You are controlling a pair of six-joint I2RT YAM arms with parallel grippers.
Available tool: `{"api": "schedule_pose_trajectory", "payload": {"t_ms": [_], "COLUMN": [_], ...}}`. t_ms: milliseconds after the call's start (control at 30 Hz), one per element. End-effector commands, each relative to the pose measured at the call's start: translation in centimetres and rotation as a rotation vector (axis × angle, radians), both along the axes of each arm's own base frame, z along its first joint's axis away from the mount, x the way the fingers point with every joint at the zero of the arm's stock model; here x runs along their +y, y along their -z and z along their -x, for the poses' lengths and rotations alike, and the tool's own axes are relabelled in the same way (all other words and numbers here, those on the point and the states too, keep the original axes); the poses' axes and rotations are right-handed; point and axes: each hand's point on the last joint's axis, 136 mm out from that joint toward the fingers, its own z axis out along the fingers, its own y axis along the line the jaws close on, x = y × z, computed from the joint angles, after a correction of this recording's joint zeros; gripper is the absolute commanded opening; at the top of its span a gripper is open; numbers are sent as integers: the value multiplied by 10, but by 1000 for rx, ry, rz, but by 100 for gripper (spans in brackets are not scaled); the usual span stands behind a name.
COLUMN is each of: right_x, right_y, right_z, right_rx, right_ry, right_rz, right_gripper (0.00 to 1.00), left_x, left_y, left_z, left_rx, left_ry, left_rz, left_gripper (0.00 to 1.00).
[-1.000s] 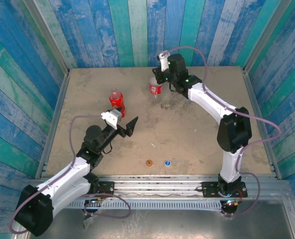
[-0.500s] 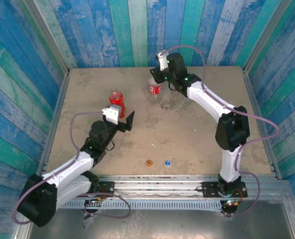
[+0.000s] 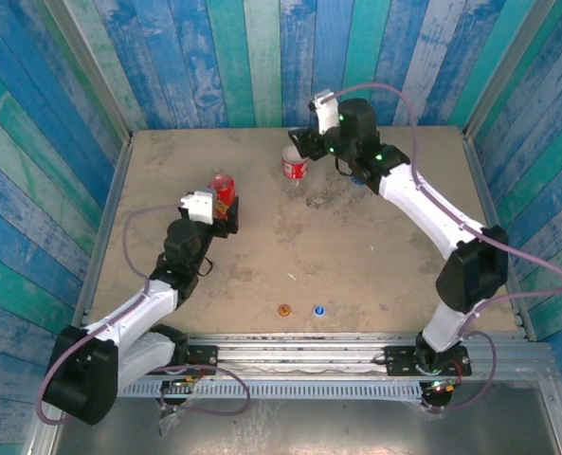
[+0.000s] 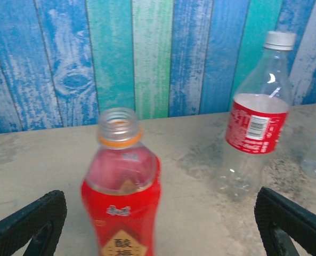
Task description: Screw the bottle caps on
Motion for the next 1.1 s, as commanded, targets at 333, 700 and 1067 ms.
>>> {"api": "schedule_pose_trajectory", "payload": {"t_ms": [333,700,1067], "right_x": [-8,-8,-4], "right_y": [-1,-5,-1], "right_z": [72,79,80], "right_rx": [9,5,23], "right_ry": [-92,-100,-110], "right_rz": [-4,-12,-12], "right_gripper": [80,80,79], "left_x": [11,6,1], "left_y": [5,43,62], "left_z": [-40,-71,-83], "left_rx": [-14,105,213], "left_ry": [52,127,186], "left_rz": [-30,-136,-173], "left_gripper": [94,94,82]}}
